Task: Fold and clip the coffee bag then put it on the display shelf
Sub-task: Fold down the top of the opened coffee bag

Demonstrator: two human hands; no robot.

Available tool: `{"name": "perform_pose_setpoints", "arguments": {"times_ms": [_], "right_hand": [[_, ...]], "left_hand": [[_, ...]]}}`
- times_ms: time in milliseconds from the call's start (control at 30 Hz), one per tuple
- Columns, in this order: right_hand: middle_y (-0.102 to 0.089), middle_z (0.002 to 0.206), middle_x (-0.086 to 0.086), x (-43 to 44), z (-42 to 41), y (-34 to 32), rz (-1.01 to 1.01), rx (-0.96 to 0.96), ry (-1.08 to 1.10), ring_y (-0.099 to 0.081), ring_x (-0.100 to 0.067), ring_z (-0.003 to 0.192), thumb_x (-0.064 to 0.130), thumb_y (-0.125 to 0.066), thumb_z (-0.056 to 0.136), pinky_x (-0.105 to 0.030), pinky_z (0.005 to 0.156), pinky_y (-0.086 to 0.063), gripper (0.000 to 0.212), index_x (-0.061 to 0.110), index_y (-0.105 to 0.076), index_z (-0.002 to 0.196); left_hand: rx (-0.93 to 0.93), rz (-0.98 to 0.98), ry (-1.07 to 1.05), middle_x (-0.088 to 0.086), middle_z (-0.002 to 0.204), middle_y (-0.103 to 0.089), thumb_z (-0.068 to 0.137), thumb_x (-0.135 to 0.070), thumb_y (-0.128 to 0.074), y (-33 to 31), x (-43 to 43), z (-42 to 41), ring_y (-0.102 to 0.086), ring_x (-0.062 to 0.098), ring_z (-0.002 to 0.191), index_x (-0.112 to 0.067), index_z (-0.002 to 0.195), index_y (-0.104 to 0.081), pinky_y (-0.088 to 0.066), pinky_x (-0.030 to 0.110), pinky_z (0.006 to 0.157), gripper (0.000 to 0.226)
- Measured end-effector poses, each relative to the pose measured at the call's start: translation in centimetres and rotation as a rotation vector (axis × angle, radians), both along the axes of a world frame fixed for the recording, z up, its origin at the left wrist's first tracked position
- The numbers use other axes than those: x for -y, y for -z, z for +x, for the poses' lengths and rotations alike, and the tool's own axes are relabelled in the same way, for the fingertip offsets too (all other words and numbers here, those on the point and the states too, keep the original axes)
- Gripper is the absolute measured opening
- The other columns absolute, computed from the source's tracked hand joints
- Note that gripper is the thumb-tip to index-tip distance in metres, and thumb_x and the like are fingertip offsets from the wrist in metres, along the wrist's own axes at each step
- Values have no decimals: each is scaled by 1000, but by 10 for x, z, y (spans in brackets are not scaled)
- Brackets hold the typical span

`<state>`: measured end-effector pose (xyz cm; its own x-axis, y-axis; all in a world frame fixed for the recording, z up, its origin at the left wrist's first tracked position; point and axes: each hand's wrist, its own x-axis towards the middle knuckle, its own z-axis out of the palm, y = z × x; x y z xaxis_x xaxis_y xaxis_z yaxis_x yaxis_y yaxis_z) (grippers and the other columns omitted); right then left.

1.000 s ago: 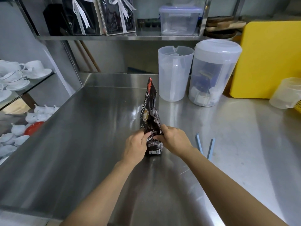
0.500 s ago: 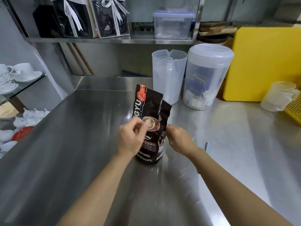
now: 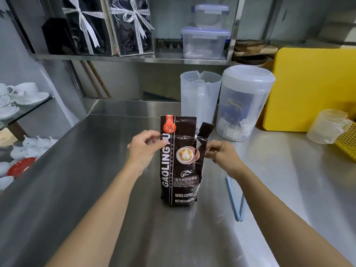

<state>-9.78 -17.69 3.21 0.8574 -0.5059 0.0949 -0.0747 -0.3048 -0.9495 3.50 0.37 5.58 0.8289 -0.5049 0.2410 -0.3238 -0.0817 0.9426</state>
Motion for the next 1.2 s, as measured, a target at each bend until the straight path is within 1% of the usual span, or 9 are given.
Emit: {"name": "perform_pose_setpoints", "arguments": {"times_ms": [100,233,333,400,567,733,900,1033,1200], "right_hand": [[-61,54,10,-4,-12,-14,212,146,8,-45,-12,56,-3,-56,68,-17,50,-37,21,13,-69,72],[-58,72,-6,-16,-11,-23,119,146,-19,-48,-14,67,21,-71,65,-24,64,-41,15,18,-69,79],[-69,77,-1,-27,-1,-27,82,161,-17,-59,-18,77,7,-78,64,-34,77,-49,24,24,-71,80],[-70,64,9,-32,5,-29,96,170,20,-62,-8,67,-6,-73,66,-25,71,-51,29,22,-68,68],[-62,57,1,-32,11,-39,64,193,133,-59,-8,55,-11,-72,65,-18,60,-49,20,7,-63,60],[-60,51,-4,-33,14,-41,115,195,197,-57,0,48,-19,-68,64,-8,53,-47,12,-10,-60,69],[-60,57,-1,-35,13,-42,27,95,190,-55,-5,51,-9,-74,64,-8,52,-42,16,4,-64,67],[-65,65,1,-36,2,-48,105,152,128,-62,1,56,-10,-69,68,-8,56,-49,15,-3,-66,80],[-69,53,14,-35,-12,-49,143,215,126,-62,2,57,-10,-63,73,-8,60,-47,26,14,-69,65]], "left_hand": [[34,57,9,-7,81,-57,58,-38,-75,-2,-2,6,-49,11,75,-24,70,-67,-38,46,92,20],[65,86,114,-2,75,-63,52,-50,-72,-7,-3,6,-55,15,77,-24,75,-67,-42,47,92,35],[61,130,160,-9,85,-69,54,-40,-79,-7,-1,5,-60,15,91,-28,82,-65,-43,48,97,34],[75,134,155,-11,87,-71,51,-41,-79,-6,1,4,-58,21,102,-34,83,-64,-39,51,99,35],[-74,-72,104,-12,63,-69,64,-5,-77,-7,3,0,-62,5,68,-22,68,-65,-51,29,77,21],[40,37,60,0,73,-70,48,-51,-73,-2,8,8,-54,43,100,-31,69,-67,-46,60,83,29],[65,153,93,0,76,-73,49,-48,-78,-8,9,16,-54,38,104,-32,72,-69,-37,42,99,29],[77,107,100,-10,75,-72,50,-59,-67,-12,4,16,-59,27,100,-41,73,-69,-41,53,96,30],[150,83,149,-16,75,-70,58,-48,-65,-16,-3,21,-61,24,93,-44,74,-67,-40,56,96,16]]}}
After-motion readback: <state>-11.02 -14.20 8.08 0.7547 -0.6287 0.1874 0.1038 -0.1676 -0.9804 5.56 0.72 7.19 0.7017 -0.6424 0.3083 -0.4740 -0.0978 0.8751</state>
